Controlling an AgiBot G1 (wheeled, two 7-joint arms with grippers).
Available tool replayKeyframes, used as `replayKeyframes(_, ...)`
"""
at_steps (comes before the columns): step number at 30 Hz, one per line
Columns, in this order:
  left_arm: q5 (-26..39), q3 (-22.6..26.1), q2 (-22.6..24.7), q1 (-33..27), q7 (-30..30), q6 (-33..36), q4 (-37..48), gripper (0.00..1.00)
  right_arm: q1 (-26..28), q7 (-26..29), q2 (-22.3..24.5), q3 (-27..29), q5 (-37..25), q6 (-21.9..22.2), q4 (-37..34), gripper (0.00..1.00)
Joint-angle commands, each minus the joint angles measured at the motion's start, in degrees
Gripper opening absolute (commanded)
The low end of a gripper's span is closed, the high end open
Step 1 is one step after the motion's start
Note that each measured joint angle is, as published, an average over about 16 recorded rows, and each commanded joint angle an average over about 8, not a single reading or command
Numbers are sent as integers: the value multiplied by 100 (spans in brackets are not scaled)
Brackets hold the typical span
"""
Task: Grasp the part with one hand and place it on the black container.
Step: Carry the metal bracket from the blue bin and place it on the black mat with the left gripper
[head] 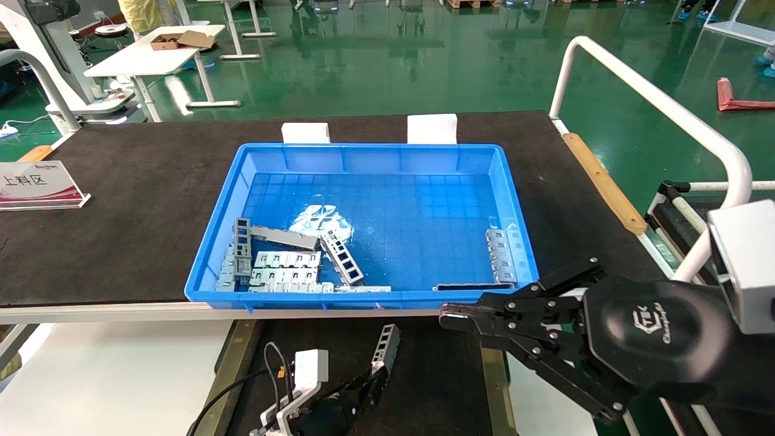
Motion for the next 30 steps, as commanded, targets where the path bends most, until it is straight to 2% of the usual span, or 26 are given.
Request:
replayKeyframes(1, -37, -15, 92, 1, -37, -154, 26, 0, 0, 0, 0, 0, 0, 0, 0, 0)
replayKeyframes(5, -83, 1, 161, 30, -71, -354, -11, 1, 0, 0, 0, 0, 0, 0, 0, 1)
replayKeyframes(7, -108, 14, 182, 53, -86, -449, -34, 7, 0, 0, 0, 0, 0, 0, 0, 9)
replayKeyframes(8, -120, 23, 189, 65, -92, -493, -46, 13, 0, 0, 0, 0, 0, 0, 0, 18)
replayKeyframes(9, -129, 32, 195, 76, -96, -534, -59, 23, 0, 0, 0, 0, 0, 0, 0, 30)
replayKeyframes(13, -171, 61, 209, 113, -117, -667, -116, 72, 0, 0, 0, 0, 0, 0, 0, 79)
replayKeyframes(15, -189, 73, 213, 126, -125, -714, -148, 90, 0, 0, 0, -1, 0, 0, 0, 96)
replayKeyframes(16, -199, 79, 216, 132, -130, -737, -162, 97, 0, 0, 0, -1, 0, 0, 0, 100)
replayKeyframes(17, -209, 84, 219, 137, -135, -759, -175, 100, 0, 0, 0, -1, 0, 0, 0, 100)
replayKeyframes(30, -157, 171, 142, 157, -48, -789, -365, 100, 0, -1, 0, -1, 1, 0, 0, 100)
